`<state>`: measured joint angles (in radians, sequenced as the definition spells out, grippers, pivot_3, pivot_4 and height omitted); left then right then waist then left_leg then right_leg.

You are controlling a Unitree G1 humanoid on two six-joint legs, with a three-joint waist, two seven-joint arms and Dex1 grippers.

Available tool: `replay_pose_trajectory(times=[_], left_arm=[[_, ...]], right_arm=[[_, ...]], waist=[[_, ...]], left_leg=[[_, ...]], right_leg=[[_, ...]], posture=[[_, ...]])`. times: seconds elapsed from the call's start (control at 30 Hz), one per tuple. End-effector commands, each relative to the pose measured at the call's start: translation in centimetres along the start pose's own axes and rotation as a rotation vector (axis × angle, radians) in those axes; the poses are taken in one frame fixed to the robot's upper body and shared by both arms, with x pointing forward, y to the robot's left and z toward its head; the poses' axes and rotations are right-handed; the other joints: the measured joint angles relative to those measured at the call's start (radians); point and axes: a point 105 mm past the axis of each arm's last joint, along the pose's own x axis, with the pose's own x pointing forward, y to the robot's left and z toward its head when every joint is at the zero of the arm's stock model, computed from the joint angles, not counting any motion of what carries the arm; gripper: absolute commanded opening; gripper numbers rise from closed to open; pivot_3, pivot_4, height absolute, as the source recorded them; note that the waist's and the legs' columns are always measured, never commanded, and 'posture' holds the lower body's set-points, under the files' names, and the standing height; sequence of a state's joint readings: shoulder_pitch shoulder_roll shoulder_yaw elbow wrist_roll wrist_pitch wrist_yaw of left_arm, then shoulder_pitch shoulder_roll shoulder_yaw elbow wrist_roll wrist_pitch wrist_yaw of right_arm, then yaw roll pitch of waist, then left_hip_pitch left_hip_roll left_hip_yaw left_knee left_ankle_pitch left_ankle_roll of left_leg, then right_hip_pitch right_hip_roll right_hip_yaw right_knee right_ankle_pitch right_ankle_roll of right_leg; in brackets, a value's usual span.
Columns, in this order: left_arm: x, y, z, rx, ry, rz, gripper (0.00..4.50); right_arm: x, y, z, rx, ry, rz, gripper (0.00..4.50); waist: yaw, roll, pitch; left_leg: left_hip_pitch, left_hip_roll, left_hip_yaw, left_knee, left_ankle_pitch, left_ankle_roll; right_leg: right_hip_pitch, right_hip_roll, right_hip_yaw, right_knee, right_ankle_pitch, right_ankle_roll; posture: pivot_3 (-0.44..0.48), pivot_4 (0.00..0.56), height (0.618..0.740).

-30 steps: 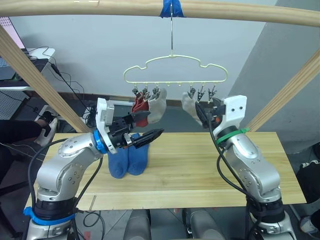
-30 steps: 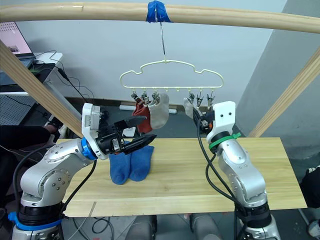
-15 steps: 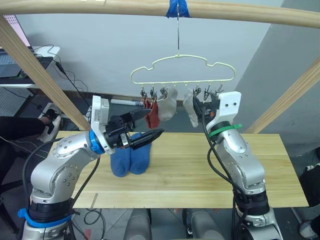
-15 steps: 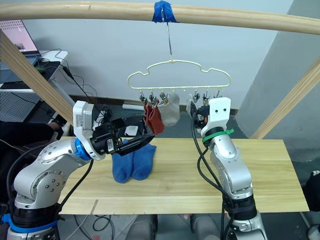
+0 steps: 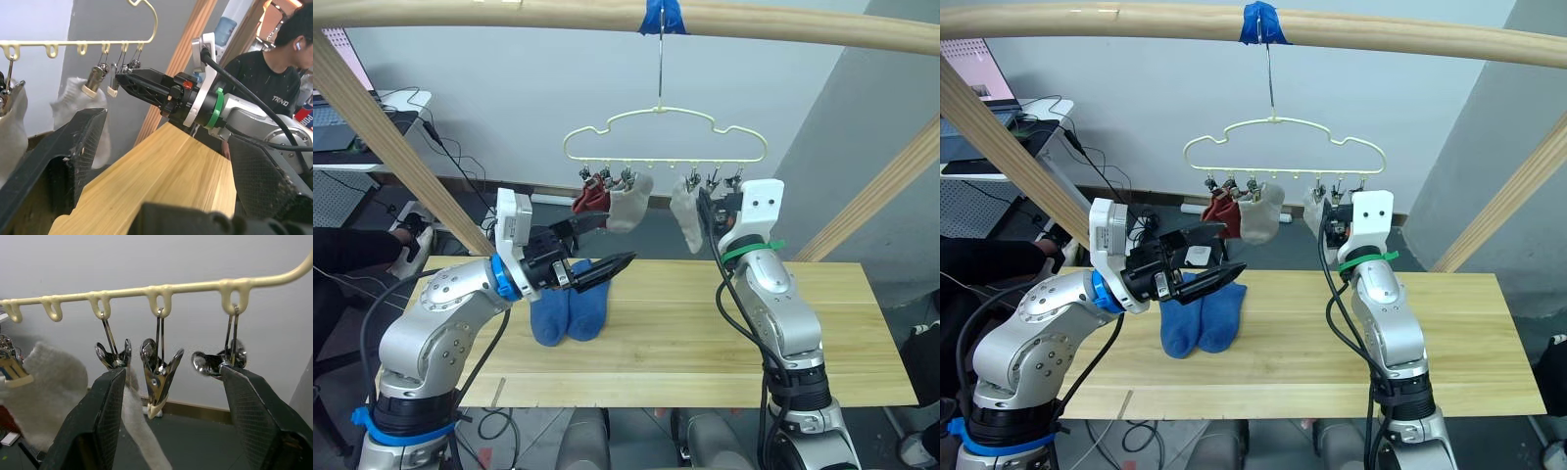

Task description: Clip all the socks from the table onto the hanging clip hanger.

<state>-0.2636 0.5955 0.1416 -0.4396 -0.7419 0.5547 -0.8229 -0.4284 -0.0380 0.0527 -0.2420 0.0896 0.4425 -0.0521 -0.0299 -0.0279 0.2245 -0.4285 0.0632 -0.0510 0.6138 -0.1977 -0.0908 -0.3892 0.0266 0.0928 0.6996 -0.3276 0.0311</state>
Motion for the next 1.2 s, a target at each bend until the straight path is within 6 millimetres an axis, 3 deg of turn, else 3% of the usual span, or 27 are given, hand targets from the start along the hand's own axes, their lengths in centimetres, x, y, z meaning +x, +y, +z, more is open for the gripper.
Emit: replay_pose_trajectory(times=[0.03,0.47,0.6,1.2], left_arm=[[0.2,-0.5,0.8,0.047,-0.024,-0.023,4.50],[0.3,-0.5,0.8,0.050,-0.020,-0.019,4.50],[0.4,-0.6,0.8,0.050,-0.020,-0.022,4.50],[0.7,-0.6,0.7,0.051,-0.016,-0.029,4.50]], right_arm=[[0.3,-0.1,1.9,-0.001,-0.078,-0.008,3.20],[-0.1,0.3,1.5,0.004,-0.067,0.004,3.20],[-0.2,0.3,1.4,0.003,-0.063,0.005,1.91],[1.2,0.6,1.8,0.009,-0.083,-0.009,1.91]], waist=[[0.000,0.000,0.000],[0.000,0.000,0.000],[0.000,0.000,0.000],[0.000,0.000,0.000]], left_leg=[[0.000,0.000,0.000,0.000,0.000,0.000],[0.000,0.000,0.000,0.000,0.000,0.000],[0.000,0.000,0.000,0.000,0.000,0.000],[0.000,0.000,0.000,0.000,0.000,0.000]], right_leg=[[0.000,0.000,0.000,0.000,0.000,0.000],[0.000,0.000,0.000,0.000,0.000,0.000],[0.000,0.000,0.000,0.000,0.000,0.000],[0.000,0.000,0.000,0.000,0.000,0.000]], posture=[[0.051,0.200,0.740],[0.051,0.200,0.740],[0.050,0.201,0.740],[0.051,0.198,0.740]])
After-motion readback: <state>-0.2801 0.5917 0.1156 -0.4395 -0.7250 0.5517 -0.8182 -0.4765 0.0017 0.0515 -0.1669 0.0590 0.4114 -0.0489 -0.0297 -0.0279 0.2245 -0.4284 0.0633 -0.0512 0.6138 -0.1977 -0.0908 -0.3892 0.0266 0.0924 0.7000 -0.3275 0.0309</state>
